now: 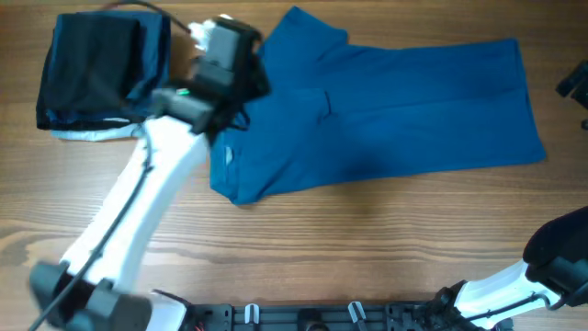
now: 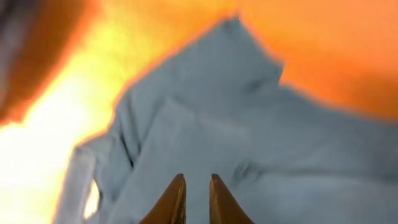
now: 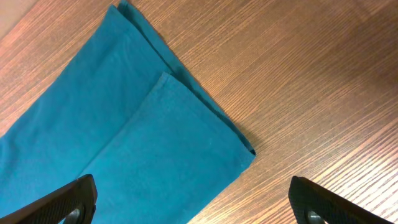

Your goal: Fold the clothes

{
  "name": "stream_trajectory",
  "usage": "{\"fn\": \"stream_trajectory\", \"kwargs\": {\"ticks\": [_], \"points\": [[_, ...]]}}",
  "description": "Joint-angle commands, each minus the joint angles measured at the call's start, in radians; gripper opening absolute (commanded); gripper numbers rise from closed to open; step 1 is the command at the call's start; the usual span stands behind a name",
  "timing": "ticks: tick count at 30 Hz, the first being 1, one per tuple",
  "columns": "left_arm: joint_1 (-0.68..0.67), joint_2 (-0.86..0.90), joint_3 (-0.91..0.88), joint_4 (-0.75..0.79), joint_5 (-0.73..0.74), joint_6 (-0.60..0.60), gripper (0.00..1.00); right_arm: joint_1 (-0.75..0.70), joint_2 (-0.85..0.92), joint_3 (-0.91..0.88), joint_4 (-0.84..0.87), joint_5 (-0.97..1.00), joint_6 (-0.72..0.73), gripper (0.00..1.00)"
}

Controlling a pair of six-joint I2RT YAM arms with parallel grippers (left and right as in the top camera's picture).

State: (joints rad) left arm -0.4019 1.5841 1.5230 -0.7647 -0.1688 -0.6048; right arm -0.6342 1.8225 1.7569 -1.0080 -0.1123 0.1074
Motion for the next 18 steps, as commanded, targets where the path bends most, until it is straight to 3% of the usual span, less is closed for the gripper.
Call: {"fn": "stream_trajectory", "kwargs": {"ticks": [1,4,6,8,15,18], "points": [[0.103,-0.001,-0.004,-0.018,-0.034,-0.002,0.11,-0.002,0.005,0.010,0.048,-0.021,0.007,1.00],[0.171,0.031,-0.005,-0.058,-0.034,-0.002,0.07,-0.002,0.005,0.010,0.058,-0.029,0.127,1.00],[0.195,0.052,-0.005,-0.071,-0.029,-0.002,0.04,-0.002,0.005,0.009,0.020,-0.083,0.061,0.99],[0.198,0.072,-0.005,-0.074,-0.019,-0.002,0.04,-0.002,0.006,-0.002,0.016,-0.092,0.087,0.04],[0.195,0.134,-0.006,-0.074,-0.016,-0.002,0.04,0.003,0.063,-0.164,0.136,0.025,0.162,0.04],[0.195,0.138,-0.006,-0.073,-0.016,-0.002,0.04,0.005,0.093,-0.264,0.243,-0.027,0.154,0.04]]}}
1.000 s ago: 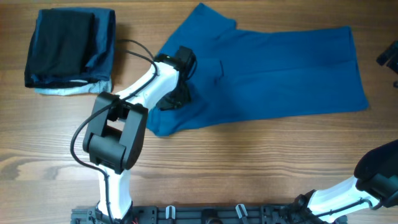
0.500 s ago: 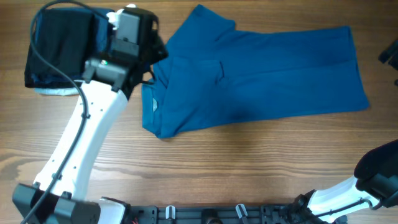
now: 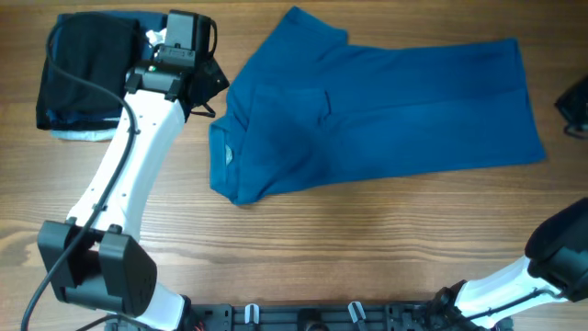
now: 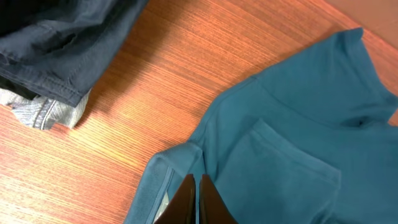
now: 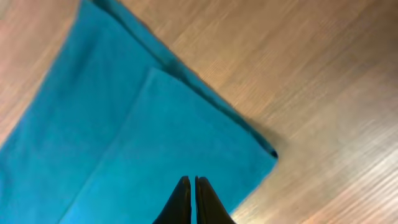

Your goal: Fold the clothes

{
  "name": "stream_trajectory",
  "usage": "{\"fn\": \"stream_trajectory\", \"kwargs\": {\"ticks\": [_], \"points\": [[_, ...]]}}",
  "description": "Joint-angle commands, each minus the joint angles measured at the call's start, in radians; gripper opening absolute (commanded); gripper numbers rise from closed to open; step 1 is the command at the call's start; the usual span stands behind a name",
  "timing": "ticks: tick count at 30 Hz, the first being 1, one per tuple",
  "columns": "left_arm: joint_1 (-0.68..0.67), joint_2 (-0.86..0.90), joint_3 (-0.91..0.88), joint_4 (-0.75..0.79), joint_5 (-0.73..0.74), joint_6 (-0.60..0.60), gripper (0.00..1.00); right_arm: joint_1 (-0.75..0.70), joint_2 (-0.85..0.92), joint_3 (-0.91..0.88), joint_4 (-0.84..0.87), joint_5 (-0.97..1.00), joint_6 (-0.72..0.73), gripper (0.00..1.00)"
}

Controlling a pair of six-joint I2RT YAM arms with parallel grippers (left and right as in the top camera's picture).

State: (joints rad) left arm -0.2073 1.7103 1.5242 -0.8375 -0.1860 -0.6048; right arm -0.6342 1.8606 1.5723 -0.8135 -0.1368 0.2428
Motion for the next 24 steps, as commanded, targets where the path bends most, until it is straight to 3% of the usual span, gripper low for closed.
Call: {"fn": "stream_trajectory", "kwargs": {"ticks": [1,6,14,16,19,24], "points": [[0.000,0.012,-0.007,0.000,0.002,-0.003,0.04,0.008,0.067,-0.108,0.074,-0.002,0.020,0.04],[0.000,0.018,-0.007,-0.005,0.002,-0.002,0.04,0.008,0.113,-0.222,0.195,0.014,0.052,0.04],[0.000,0.039,-0.007,-0.004,0.002,-0.003,0.04,0.008,0.203,-0.240,0.243,0.060,0.048,0.04],[0.000,0.039,-0.007,-0.004,0.002,-0.002,0.04,0.007,0.218,-0.240,0.210,0.158,0.082,0.04],[0.000,0.039,-0.007,-0.004,0.002,-0.002,0.04,-0.005,0.218,-0.240,0.099,0.352,0.249,0.04],[0.000,0.039,-0.007,-0.004,0.002,-0.003,0.04,-0.041,0.218,-0.240,-0.034,0.400,0.309,0.04]]}}
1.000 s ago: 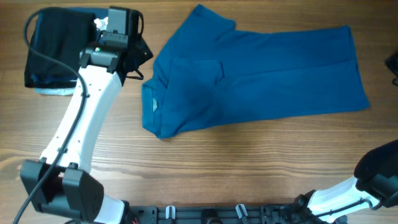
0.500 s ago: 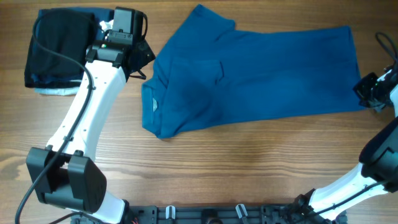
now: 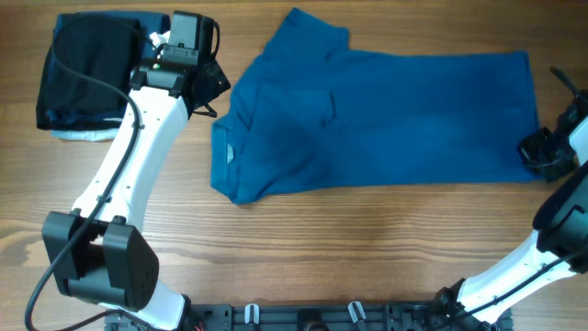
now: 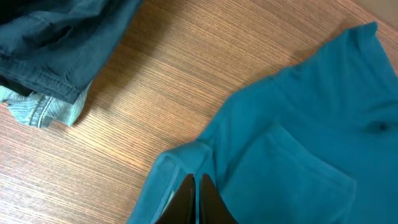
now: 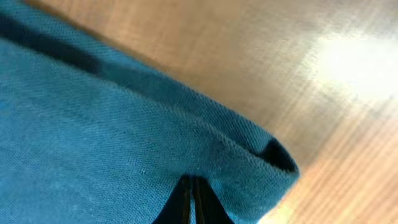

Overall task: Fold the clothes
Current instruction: 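Press the left gripper on the shirt's left side and smooth it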

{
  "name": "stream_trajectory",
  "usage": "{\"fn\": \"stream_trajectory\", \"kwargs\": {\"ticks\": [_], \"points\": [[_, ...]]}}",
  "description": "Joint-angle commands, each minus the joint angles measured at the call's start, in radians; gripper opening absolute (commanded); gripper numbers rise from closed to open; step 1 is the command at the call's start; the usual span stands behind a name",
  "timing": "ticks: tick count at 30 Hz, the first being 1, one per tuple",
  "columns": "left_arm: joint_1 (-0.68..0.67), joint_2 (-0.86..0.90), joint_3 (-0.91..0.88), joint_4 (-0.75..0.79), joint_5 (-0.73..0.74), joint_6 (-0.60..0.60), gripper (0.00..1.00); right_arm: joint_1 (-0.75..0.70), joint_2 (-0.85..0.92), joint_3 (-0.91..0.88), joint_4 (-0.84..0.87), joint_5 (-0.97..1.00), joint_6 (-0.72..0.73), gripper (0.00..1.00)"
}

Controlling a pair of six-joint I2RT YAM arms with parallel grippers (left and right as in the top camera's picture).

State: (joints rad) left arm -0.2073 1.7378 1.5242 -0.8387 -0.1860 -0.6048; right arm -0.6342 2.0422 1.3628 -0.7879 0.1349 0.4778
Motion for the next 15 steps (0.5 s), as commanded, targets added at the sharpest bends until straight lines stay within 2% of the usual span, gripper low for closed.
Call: {"fn": "stream_trajectory", "kwargs": {"ticks": [1,9,12,15], "points": [[0.000,0.011,-0.007,-0.003,0.002,-0.002,0.04,-0.047,0.037,-0.030,-0.080,0.129,0.074,0.04],[0.000,0.011,-0.007,-0.005,0.002,-0.002,0.06,-0.054,0.027,-0.014,-0.137,0.108,0.065,0.04],[0.000,0.011,-0.007,-0.001,0.002,-0.002,0.09,-0.051,-0.029,0.026,-0.132,-0.025,-0.044,0.04],[0.000,0.011,-0.007,0.042,0.022,0.006,0.05,-0.041,-0.101,0.081,-0.133,-0.235,-0.167,0.04]]}}
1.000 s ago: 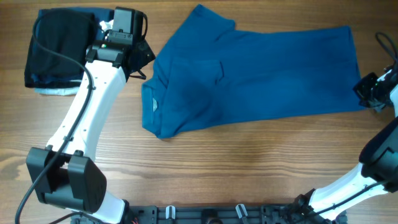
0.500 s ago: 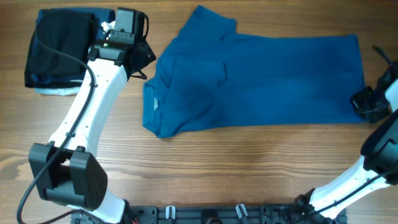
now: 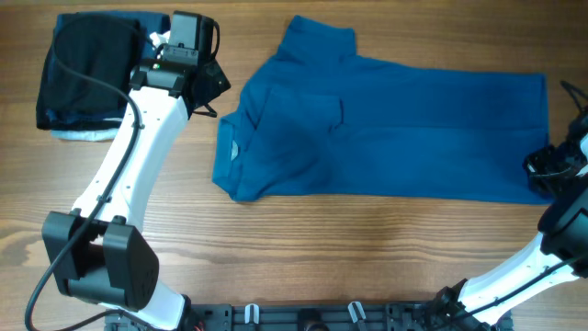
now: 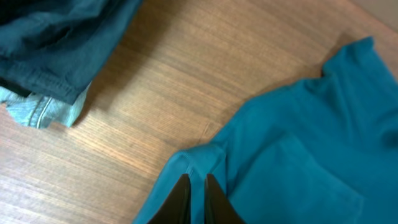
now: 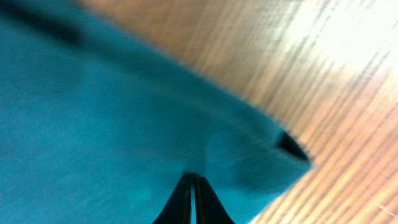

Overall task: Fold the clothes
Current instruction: 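Press the left gripper on the shirt's left side and smooth it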

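Note:
Blue trousers [image 3: 395,138] lie flat across the table, waist to the left and leg hems to the right. My left gripper [image 3: 217,88] hovers at the waistband's far left corner [image 4: 199,155]. In the left wrist view the left gripper [image 4: 197,182] stands open by a narrow gap, with blue cloth showing below it. My right gripper [image 3: 540,175] is at the near right hem. In the blurred right wrist view the right gripper [image 5: 191,180] is shut on the hem cloth close to the hem corner [image 5: 280,152].
A pile of dark folded clothes [image 3: 92,69] sits at the far left, with a light denim piece [image 4: 43,112] under it. Bare wood [image 3: 367,248] runs along the front of the table. A black rail [image 3: 303,317] lines the near edge.
The leg end of the trousers has shifted right and toward the front with my right gripper shut on it. The waist slid slightly right. My left fingers have parted a little.
At first my left arm was over the waist and my right gripper stood wide open above the hem corner. Then the left gripper was shut beside the waistband and the right one shut over the hem. Since then the right gripper has held the hem, and the trousers lie stretched further right.

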{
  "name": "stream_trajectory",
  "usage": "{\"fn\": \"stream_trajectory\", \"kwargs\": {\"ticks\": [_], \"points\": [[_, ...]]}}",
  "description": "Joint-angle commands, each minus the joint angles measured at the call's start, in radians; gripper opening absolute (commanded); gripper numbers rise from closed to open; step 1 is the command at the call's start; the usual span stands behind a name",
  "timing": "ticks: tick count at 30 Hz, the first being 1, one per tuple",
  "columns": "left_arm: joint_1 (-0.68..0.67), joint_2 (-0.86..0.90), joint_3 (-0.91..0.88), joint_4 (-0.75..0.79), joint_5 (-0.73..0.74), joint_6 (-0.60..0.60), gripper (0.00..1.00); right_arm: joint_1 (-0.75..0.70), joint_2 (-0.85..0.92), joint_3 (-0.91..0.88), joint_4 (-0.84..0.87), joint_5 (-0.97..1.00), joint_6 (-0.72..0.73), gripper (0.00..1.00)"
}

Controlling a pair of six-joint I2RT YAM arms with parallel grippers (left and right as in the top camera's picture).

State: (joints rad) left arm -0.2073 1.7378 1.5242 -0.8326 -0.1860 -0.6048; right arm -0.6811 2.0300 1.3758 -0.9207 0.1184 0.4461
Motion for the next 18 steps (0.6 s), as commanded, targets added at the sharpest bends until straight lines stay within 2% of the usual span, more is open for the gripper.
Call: {"fn": "stream_trajectory", "kwargs": {"ticks": [1,3,5,7,8,9,18], "points": [[0.000,0.013,-0.007,0.064,0.068,0.029,0.04,0.015,-0.113,0.089,-0.002,-0.278,-0.172,0.04],[0.000,0.028,-0.007,0.126,0.195,0.051,0.04,0.039,-0.165,0.124,-0.005,-0.308,-0.184,0.04],[-0.005,0.063,-0.007,0.176,0.246,0.051,0.04,0.055,-0.201,0.132,0.016,-0.308,-0.184,0.05],[-0.018,0.113,-0.007,0.221,0.254,0.051,0.04,0.061,-0.220,0.132,0.050,-0.308,-0.181,0.13],[-0.029,0.148,-0.007,0.246,0.261,0.051,0.04,0.060,-0.222,0.132,0.062,-0.308,-0.181,0.46],[-0.041,0.185,-0.007,0.266,0.261,0.051,0.04,0.060,-0.221,0.130,0.070,-0.307,-0.181,1.00],[-0.084,0.421,-0.007,0.418,0.248,0.080,0.04,0.060,-0.221,0.127,0.098,-0.307,-0.182,1.00]]}}
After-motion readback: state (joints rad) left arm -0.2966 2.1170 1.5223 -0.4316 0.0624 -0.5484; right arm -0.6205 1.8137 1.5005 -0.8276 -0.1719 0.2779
